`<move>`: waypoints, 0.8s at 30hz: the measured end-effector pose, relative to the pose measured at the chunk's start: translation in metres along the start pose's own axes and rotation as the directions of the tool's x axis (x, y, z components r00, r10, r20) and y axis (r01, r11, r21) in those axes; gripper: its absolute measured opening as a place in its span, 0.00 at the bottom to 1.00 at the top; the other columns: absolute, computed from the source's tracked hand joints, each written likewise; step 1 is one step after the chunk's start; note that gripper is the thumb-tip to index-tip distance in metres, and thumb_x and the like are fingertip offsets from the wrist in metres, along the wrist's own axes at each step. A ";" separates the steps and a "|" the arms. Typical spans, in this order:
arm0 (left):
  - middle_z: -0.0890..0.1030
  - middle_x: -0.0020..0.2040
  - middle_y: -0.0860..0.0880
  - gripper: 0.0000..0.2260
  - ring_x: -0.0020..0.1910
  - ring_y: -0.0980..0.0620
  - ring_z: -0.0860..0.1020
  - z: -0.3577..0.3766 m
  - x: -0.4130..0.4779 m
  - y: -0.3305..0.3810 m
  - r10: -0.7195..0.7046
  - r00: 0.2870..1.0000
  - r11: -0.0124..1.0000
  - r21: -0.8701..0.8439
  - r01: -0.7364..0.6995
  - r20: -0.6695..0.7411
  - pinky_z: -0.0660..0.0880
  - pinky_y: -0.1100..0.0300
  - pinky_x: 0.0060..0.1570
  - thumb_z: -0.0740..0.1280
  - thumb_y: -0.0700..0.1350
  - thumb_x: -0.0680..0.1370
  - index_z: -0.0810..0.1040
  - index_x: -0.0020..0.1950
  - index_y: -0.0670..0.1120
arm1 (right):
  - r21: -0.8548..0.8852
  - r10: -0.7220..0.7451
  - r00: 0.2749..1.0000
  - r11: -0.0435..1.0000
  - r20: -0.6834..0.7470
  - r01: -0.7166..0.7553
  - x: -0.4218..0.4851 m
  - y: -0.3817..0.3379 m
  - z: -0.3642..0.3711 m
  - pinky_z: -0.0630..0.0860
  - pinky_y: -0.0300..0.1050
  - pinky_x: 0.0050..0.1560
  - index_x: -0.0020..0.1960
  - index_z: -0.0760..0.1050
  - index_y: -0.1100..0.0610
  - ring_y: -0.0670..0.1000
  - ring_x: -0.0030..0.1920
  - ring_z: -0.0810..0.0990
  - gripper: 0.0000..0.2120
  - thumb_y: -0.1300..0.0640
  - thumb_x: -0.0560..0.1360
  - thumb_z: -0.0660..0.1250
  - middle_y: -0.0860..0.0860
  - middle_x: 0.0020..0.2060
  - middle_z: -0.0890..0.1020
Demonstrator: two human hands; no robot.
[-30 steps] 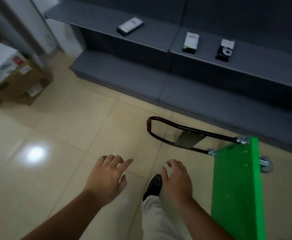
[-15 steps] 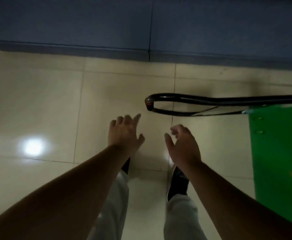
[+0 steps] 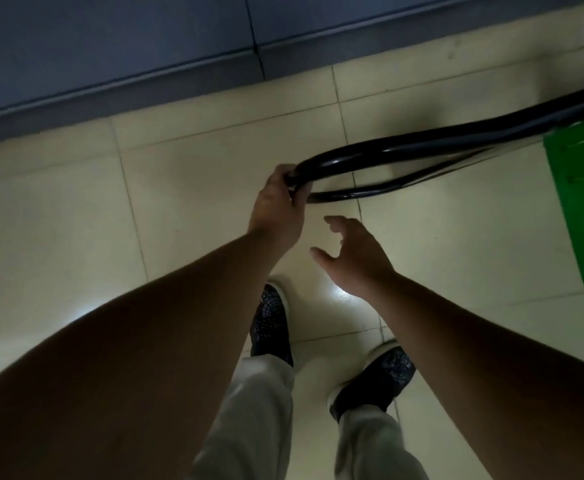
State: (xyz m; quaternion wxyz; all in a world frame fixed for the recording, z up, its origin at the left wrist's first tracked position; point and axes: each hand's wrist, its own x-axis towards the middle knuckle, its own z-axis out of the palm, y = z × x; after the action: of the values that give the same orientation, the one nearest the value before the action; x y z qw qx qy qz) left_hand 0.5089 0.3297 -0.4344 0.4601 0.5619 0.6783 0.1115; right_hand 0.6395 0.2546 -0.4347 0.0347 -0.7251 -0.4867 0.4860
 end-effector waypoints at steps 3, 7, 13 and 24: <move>0.80 0.58 0.48 0.15 0.54 0.48 0.79 -0.006 -0.023 0.004 0.159 0.987 0.970 0.185 -0.158 0.008 0.69 0.60 0.46 0.62 0.52 0.84 0.73 0.67 0.45 | 0.128 0.021 1.000 0.992 0.002 -0.021 -0.016 0.005 0.005 0.70 0.50 0.70 0.80 0.57 0.48 0.51 0.73 0.68 0.39 0.45 0.75 0.73 0.48 0.75 0.67; 0.80 0.45 0.50 0.15 0.40 0.52 0.78 -0.027 -0.057 0.049 0.580 0.814 0.770 0.349 -0.535 -0.031 0.74 0.58 0.38 0.65 0.54 0.82 0.77 0.57 0.43 | 0.280 0.039 0.999 0.960 -0.015 -0.033 -0.049 0.009 0.009 0.65 0.52 0.75 0.81 0.52 0.47 0.49 0.78 0.60 0.48 0.41 0.71 0.76 0.46 0.79 0.62; 0.63 0.31 0.58 0.13 0.25 0.55 0.62 -0.024 -0.109 0.192 0.897 0.428 0.381 0.294 -0.877 0.115 0.61 0.64 0.27 0.64 0.54 0.79 0.71 0.38 0.49 | 0.537 0.126 0.969 0.843 -0.213 0.009 -0.101 -0.006 0.005 0.74 0.43 0.59 0.62 0.74 0.50 0.46 0.57 0.76 0.33 0.35 0.63 0.75 0.45 0.55 0.78; 0.70 0.25 0.57 0.13 0.27 0.55 0.72 0.043 -0.210 0.358 0.803 0.560 0.530 0.187 -0.827 0.203 0.63 0.69 0.27 0.70 0.55 0.75 0.71 0.35 0.53 | 0.896 0.581 0.719 0.424 -0.382 0.134 -0.209 0.028 -0.081 0.71 0.46 0.30 0.33 0.70 0.52 0.48 0.25 0.73 0.17 0.59 0.75 0.74 0.45 0.23 0.73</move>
State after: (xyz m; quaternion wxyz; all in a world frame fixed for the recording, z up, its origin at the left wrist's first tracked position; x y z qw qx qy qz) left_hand 0.7656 0.2554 -0.1145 0.3070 0.8730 0.3238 0.1969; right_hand 0.7074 0.1199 -0.2667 0.4992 -0.7788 -0.0061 0.3798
